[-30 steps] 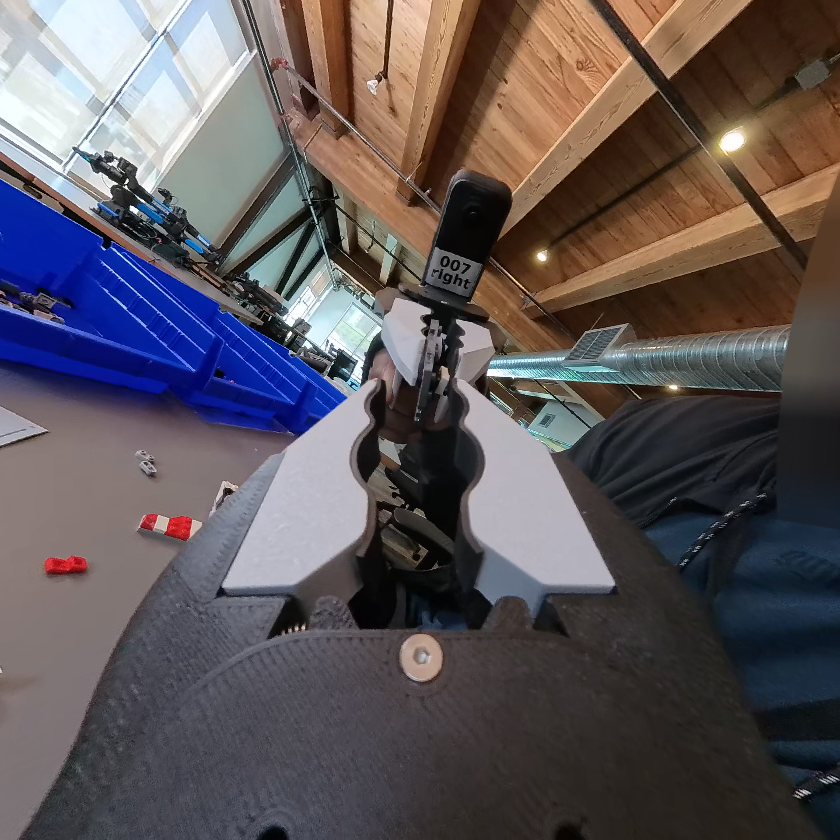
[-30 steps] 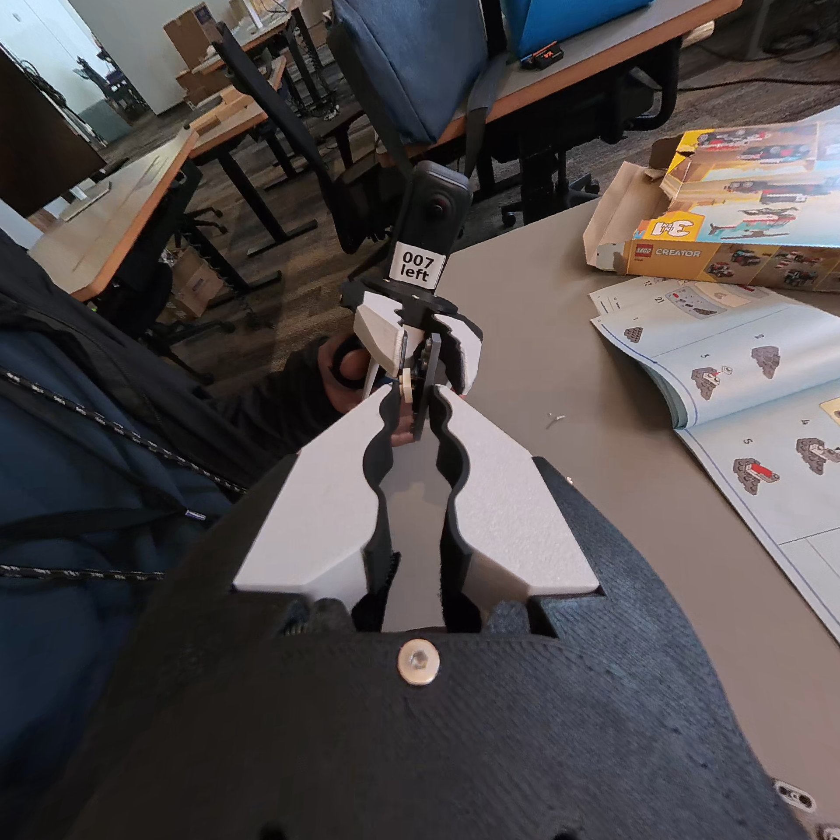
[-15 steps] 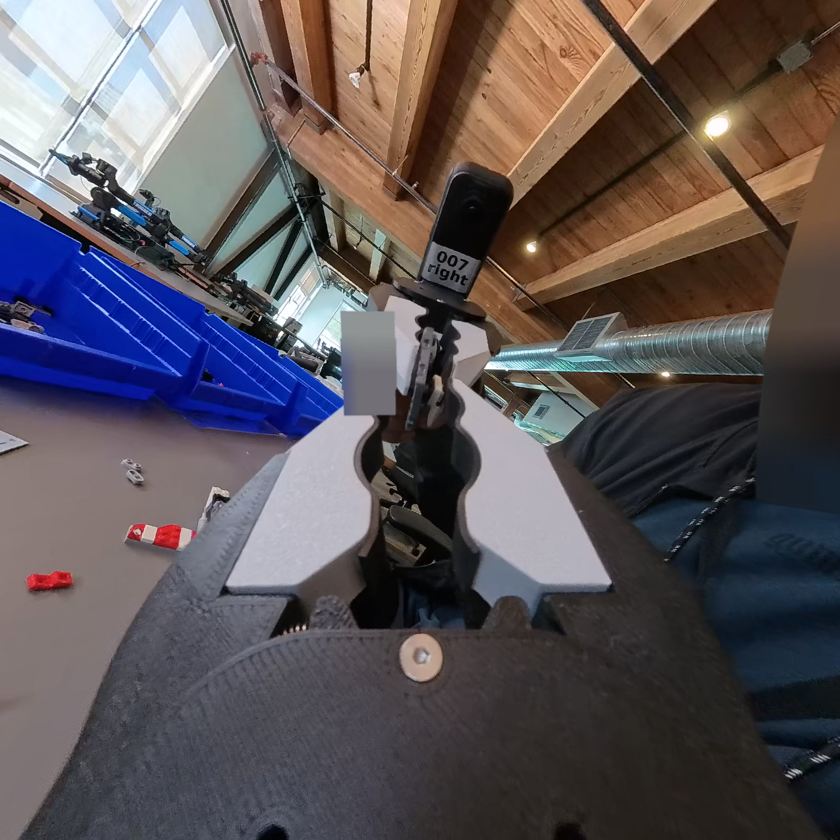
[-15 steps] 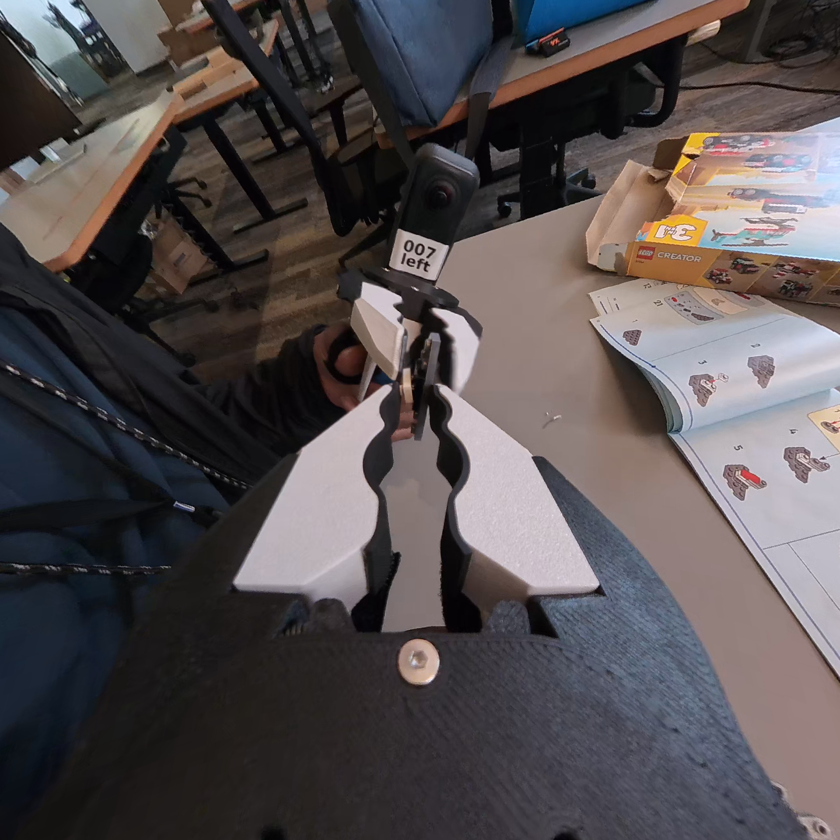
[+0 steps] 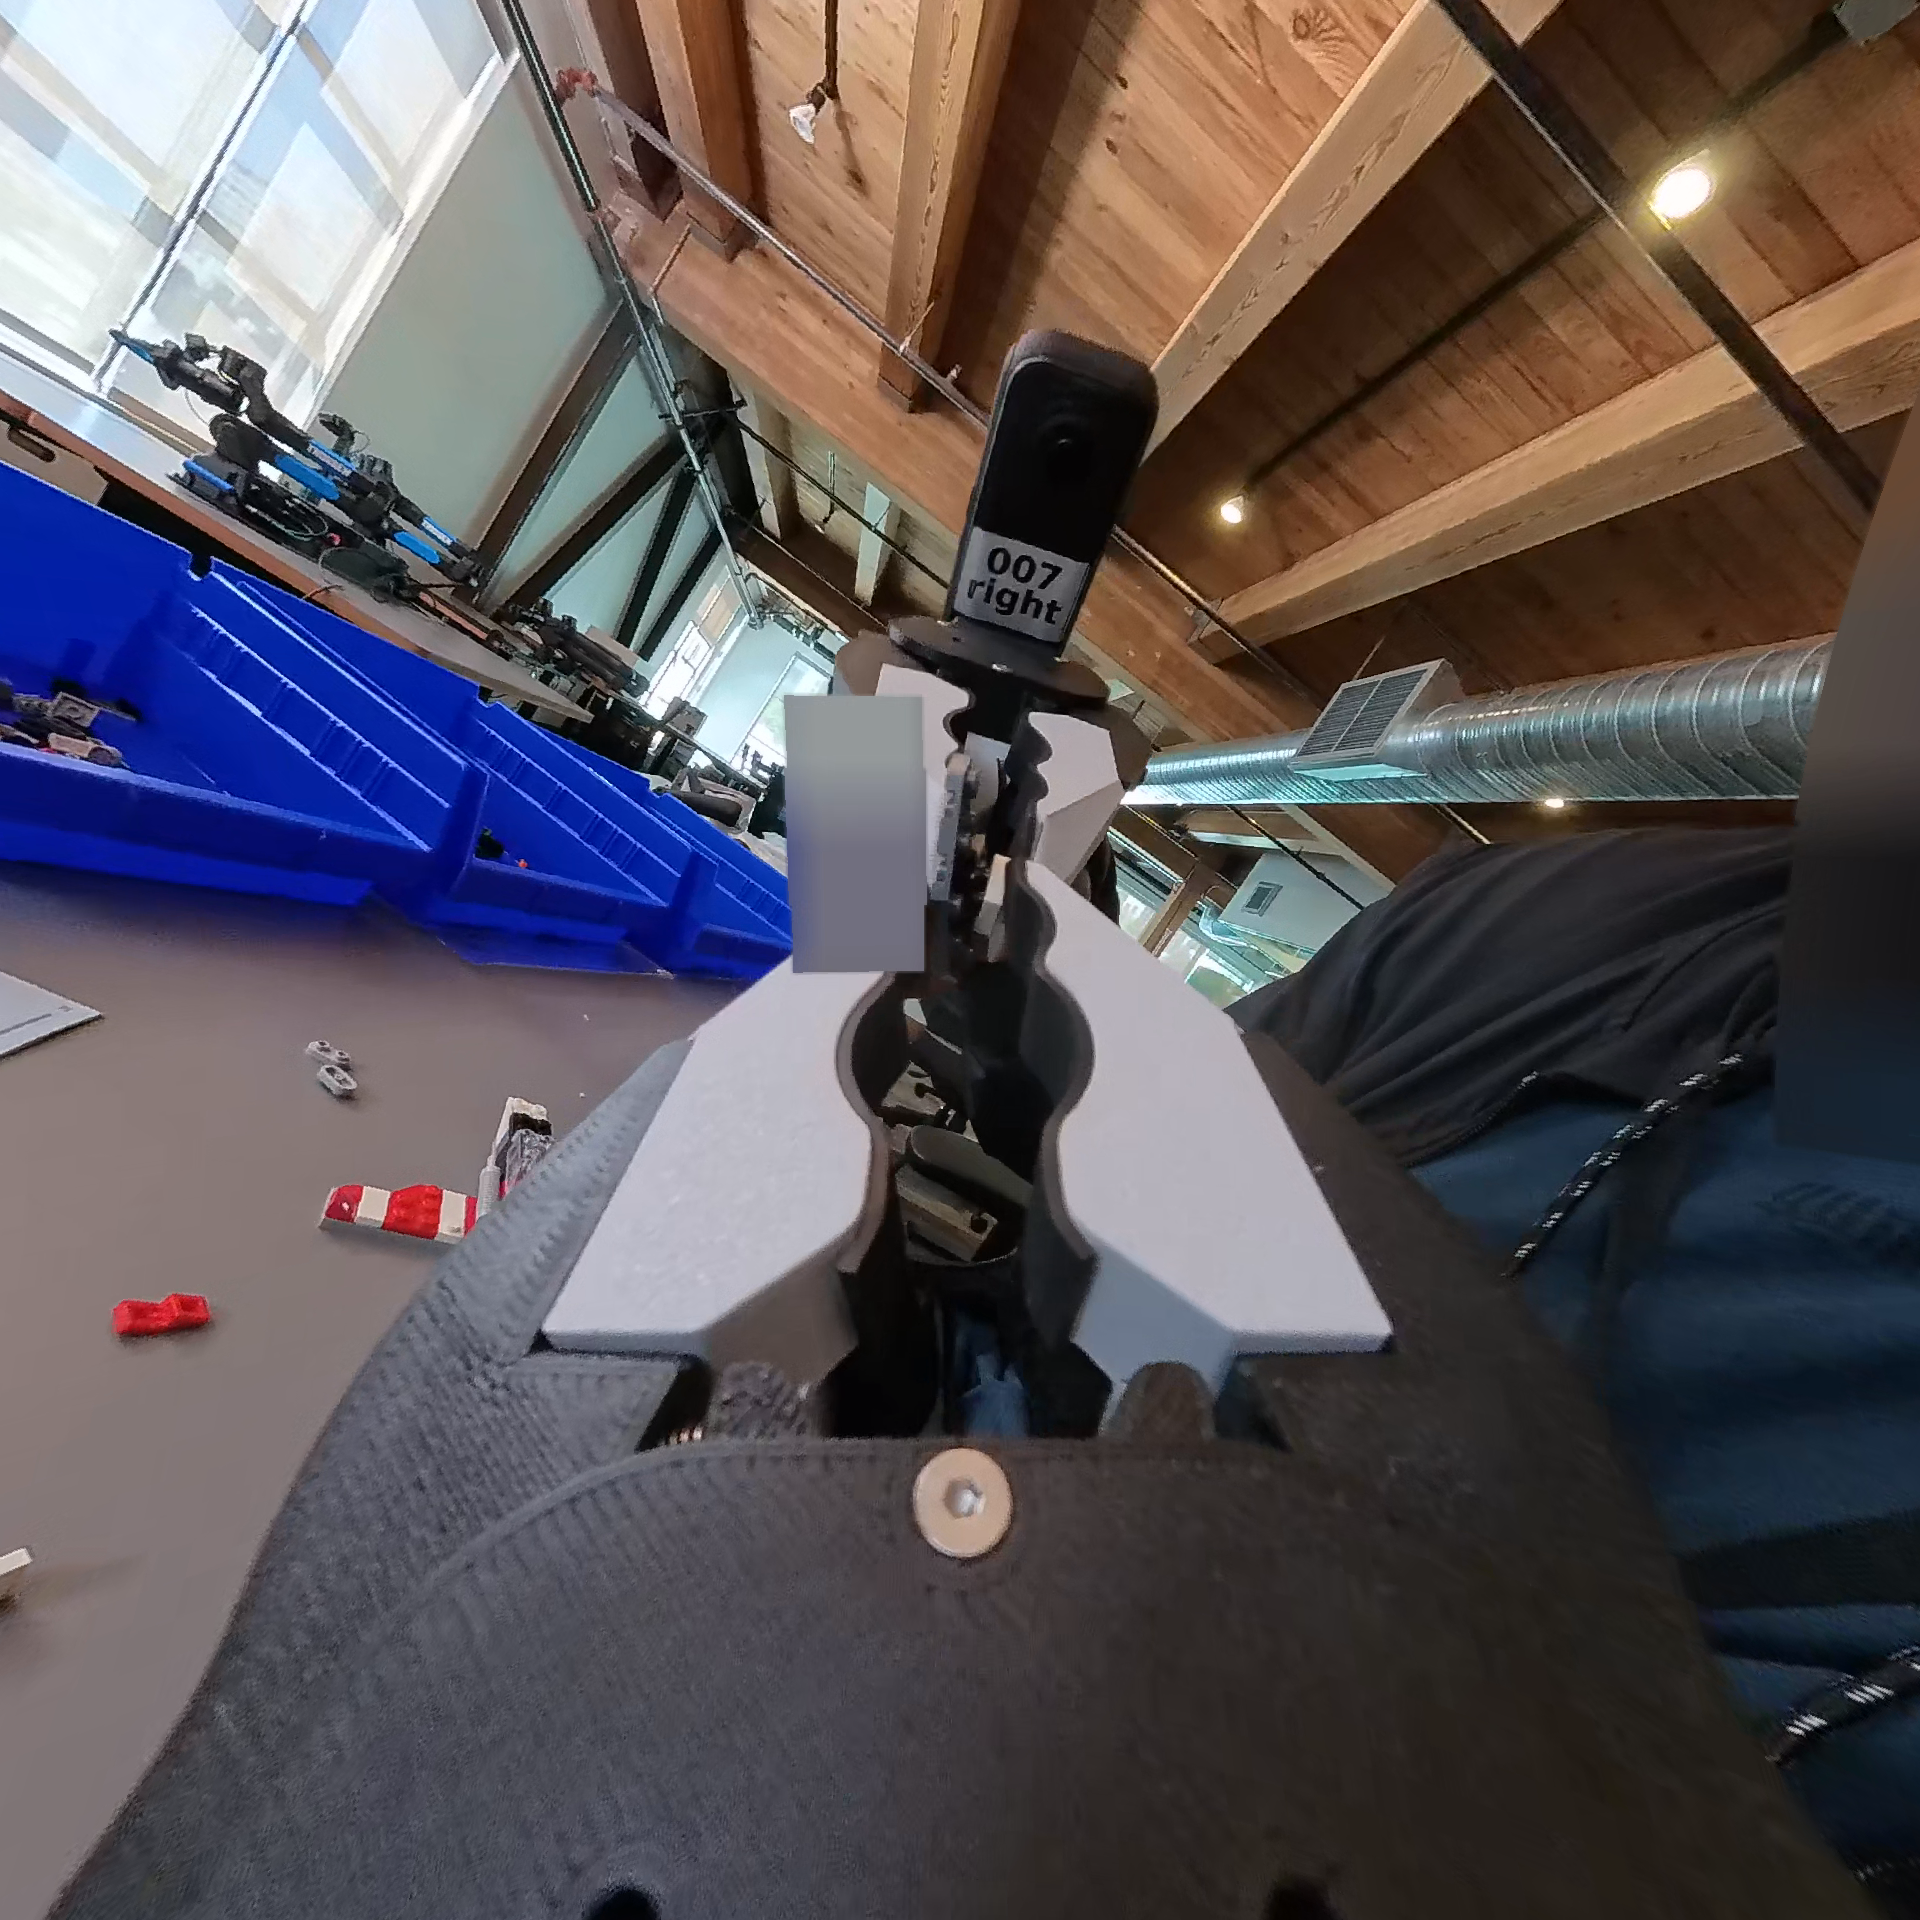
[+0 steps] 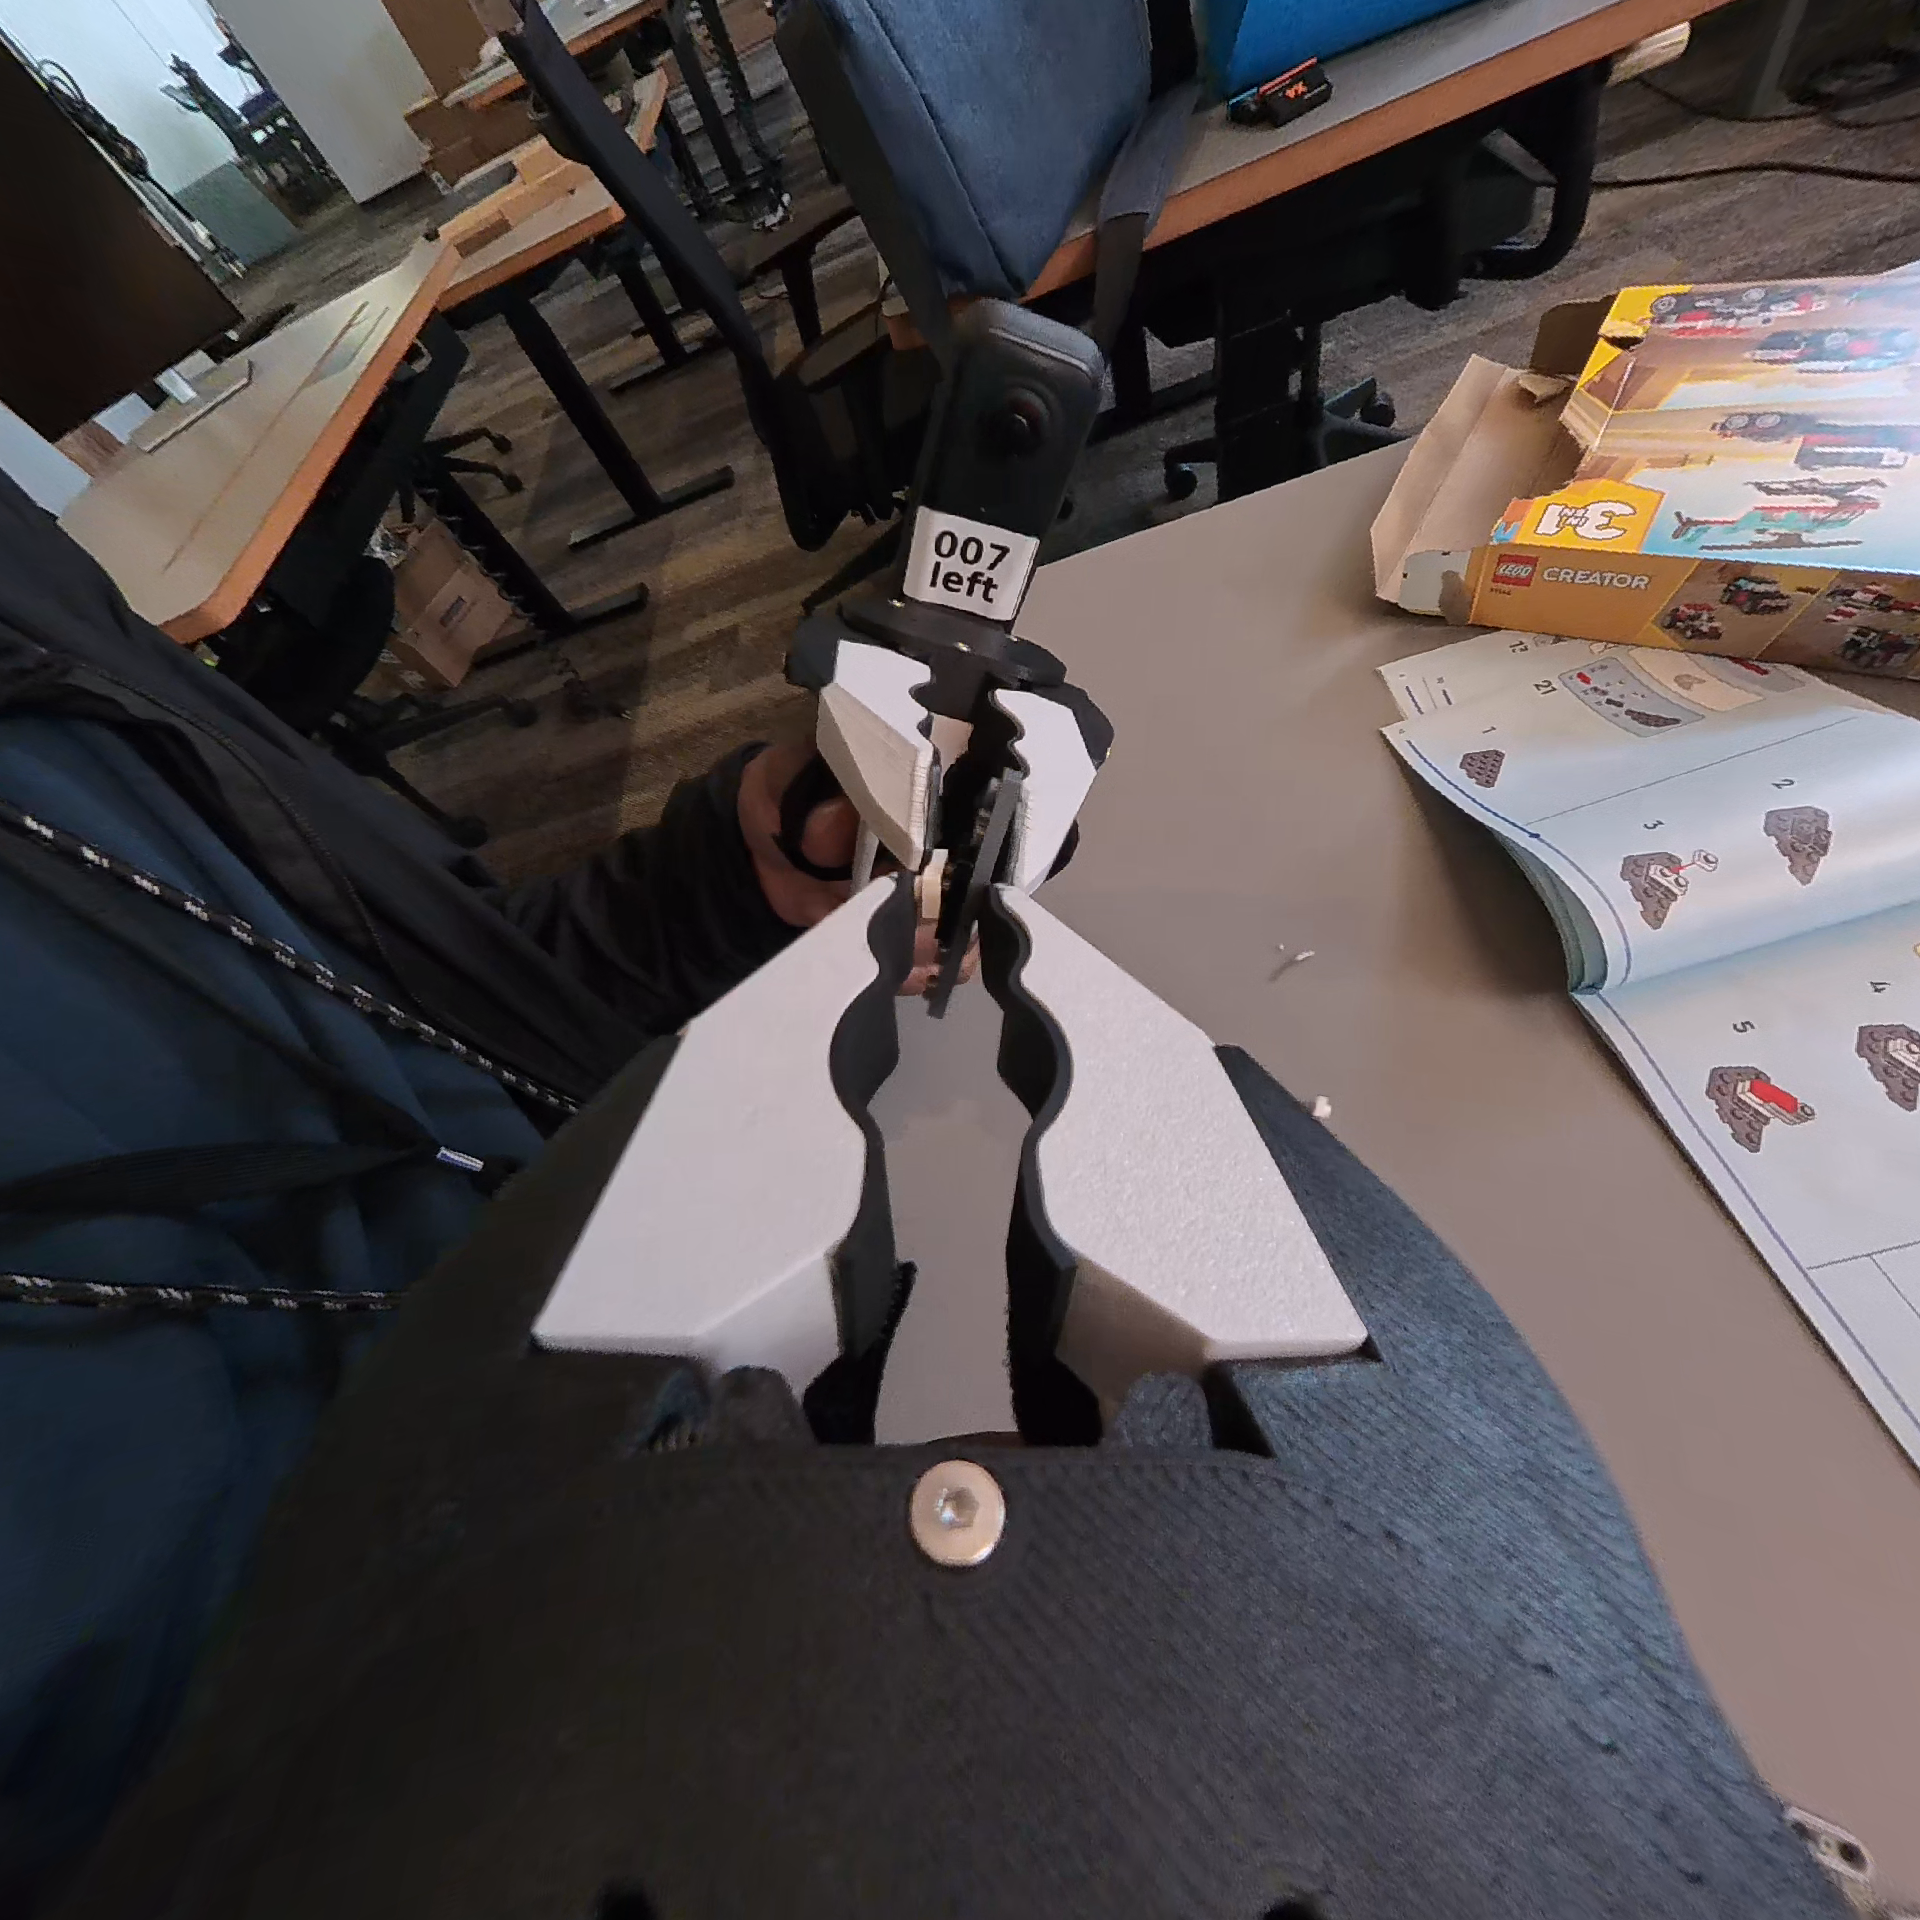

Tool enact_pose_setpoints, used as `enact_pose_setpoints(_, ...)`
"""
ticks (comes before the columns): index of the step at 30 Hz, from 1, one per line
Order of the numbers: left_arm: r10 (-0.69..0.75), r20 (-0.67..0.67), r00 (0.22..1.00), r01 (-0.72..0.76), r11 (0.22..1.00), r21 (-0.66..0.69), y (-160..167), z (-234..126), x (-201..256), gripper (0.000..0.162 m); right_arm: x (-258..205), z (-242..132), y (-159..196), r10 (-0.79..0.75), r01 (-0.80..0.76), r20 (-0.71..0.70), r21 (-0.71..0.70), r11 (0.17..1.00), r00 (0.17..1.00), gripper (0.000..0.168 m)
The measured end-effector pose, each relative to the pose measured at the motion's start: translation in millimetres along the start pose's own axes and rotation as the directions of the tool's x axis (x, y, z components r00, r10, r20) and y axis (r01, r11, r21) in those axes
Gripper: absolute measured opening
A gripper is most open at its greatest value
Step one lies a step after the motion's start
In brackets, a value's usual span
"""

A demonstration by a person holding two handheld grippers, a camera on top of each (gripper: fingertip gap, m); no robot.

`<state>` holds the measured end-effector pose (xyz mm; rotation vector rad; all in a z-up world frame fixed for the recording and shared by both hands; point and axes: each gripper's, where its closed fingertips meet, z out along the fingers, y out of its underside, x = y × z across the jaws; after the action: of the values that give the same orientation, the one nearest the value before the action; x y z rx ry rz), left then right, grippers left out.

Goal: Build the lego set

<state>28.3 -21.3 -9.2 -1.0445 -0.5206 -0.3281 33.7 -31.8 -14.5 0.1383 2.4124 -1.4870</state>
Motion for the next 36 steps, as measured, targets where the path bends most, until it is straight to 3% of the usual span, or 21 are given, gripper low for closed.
enact_pose_setpoints(36,0.099,0.009,0.995,-0.099,0.995,-0.007,-1.4,-0.3,5.8,0.014,-5.9,-2.0,-4.1,0.124,-0.133,0.094,0.098,0.986,0.988,0.012)
